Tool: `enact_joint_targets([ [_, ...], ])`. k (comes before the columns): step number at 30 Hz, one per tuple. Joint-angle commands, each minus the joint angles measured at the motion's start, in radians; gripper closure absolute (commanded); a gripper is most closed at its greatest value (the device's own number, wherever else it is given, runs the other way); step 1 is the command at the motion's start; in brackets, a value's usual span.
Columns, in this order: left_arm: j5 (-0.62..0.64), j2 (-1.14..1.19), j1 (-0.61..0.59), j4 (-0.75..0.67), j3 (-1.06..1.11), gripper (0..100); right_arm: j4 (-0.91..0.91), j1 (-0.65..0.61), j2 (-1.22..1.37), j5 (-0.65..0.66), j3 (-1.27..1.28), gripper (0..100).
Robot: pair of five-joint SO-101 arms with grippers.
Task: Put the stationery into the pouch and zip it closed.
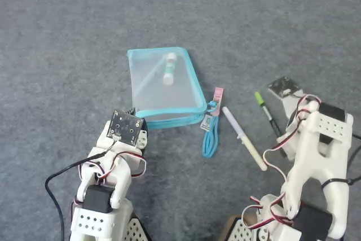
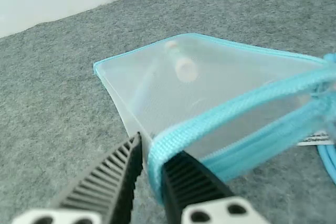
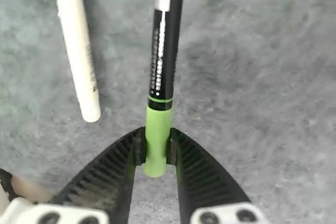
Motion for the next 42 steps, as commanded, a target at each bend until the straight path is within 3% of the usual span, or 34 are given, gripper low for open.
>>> enact_joint_targets([
  [1,0.006,-0.008,-0.008,0.005,-0.007,99,-0.01,-0.031,-0.041,-0.087,-0.058,98.3],
  [7,0.006,-0.008,-0.008,0.006,-0.007,99,-0.019,-0.168,-0.035,-0.241,-0.101,98.3],
  [14,0.006,-0.006,-0.008,0.006,-0.007,99,-0.03,-0.26,-0.028,-0.319,-0.167,98.3],
  [19,0.006,-0.008,-0.008,0.006,-0.007,99,-0.07,-0.274,0.012,-0.358,-0.183,98.3],
  [29,0.005,-0.008,-0.008,0.006,-0.007,99,-0.073,-0.271,0.338,-0.413,-0.4,98.0],
  [35,0.003,-0.008,-0.008,0.006,-0.007,99,-0.074,-0.268,0.41,-0.414,-0.457,84.6],
  [42,0.002,-0.008,-0.008,0.006,-0.007,99,-0.074,-0.272,0.397,-0.411,-0.454,84.3],
])
